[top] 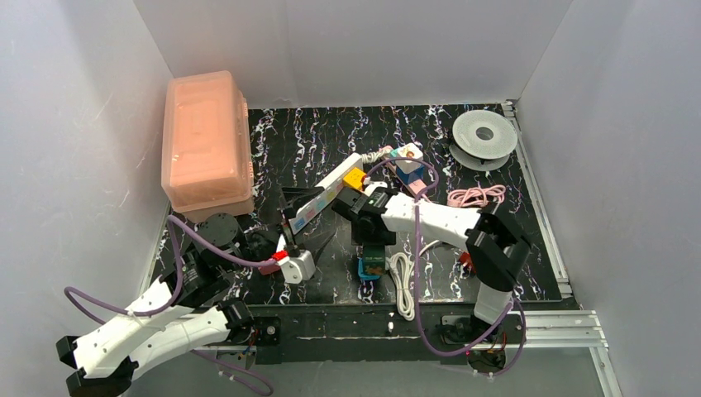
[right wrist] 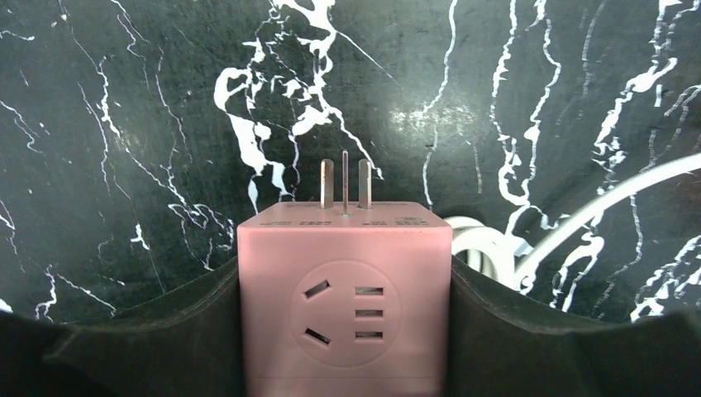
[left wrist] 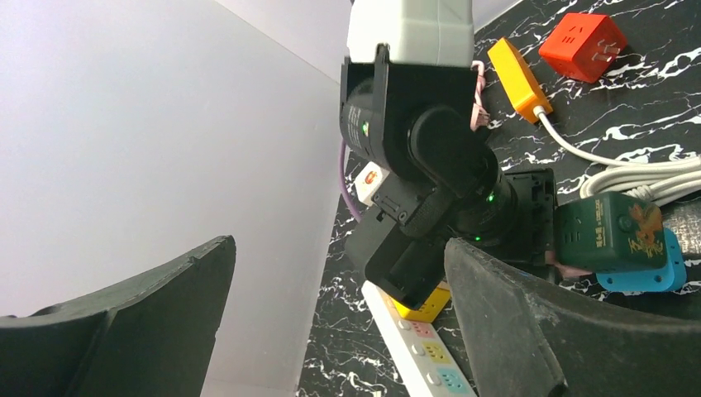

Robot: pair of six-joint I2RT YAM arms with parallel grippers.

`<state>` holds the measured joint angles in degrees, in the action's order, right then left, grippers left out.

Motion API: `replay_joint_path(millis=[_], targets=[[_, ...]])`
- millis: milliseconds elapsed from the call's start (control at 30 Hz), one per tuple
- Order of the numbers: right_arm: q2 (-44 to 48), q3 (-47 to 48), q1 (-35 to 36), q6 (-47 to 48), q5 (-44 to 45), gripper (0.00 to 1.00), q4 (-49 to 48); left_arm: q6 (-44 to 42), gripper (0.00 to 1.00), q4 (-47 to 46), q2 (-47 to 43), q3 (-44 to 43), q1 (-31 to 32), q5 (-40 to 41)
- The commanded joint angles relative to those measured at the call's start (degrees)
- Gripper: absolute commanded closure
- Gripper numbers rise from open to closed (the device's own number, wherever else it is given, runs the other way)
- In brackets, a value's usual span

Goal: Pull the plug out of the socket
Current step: Place the plug at the center of the board.

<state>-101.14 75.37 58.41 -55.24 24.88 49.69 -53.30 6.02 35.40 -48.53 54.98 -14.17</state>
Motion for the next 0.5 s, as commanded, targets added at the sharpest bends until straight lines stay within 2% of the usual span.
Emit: replay_joint_path(millis=[0, 267, 400, 433, 467], targets=[[-4.0, 4.2, 0.0, -5.6, 1.4, 0.99, -1.9, -1.1, 0.02, 2.1, -1.2, -2.1, 0.3, 0.5], [-13.4, 15.5, 0.3, -14.8, 5.3, 0.98, 3.5, -1.2, 0.02, 4.5, -2.1, -2.5, 0.3, 0.6], [-15.4, 17.5, 0.3, -13.0, 3.8, 0.66, 2.3, -1.6, 0.02, 6.0, -3.0, -2.3, 0.3, 0.1], [-15.7, 17.8, 0.3, -12.5, 3.6, 0.55, 2.6, -1.7, 0.02, 6.3, -3.1, -2.3, 0.3, 0.1], [-15.8, 17.9, 0.3, -12.1, 3.5, 0.5, 2.8, -1.7, 0.02, 6.7, -3.2, -2.4, 0.3, 0.1]])
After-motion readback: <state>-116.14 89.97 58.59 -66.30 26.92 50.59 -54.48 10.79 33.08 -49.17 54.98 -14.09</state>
